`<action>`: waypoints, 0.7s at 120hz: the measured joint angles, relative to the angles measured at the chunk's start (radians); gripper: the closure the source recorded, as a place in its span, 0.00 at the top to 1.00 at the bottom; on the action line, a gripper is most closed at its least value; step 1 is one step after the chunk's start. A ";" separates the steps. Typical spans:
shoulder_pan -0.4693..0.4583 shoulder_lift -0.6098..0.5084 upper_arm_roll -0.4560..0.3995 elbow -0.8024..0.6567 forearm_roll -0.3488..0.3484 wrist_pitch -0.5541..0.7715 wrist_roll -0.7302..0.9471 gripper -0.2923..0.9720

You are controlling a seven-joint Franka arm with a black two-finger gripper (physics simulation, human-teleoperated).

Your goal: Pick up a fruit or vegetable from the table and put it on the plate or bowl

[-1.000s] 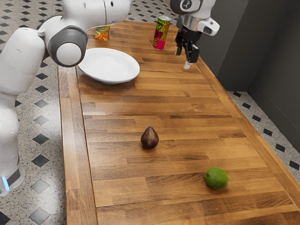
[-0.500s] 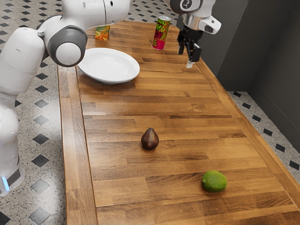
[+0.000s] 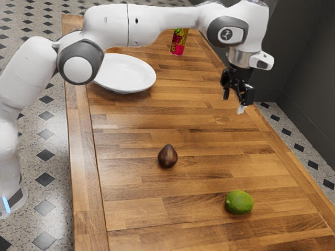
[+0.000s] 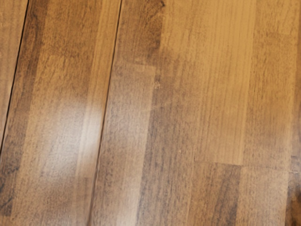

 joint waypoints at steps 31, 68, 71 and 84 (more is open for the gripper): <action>-0.073 0.010 0.005 -0.026 -0.010 0.056 -0.225 0.77; -0.159 0.010 -0.011 -0.044 0.160 0.072 -0.404 0.77; -0.161 0.010 -0.018 -0.044 0.162 0.074 -0.413 0.77; -0.164 0.010 -0.053 -0.047 0.166 0.078 -0.449 0.77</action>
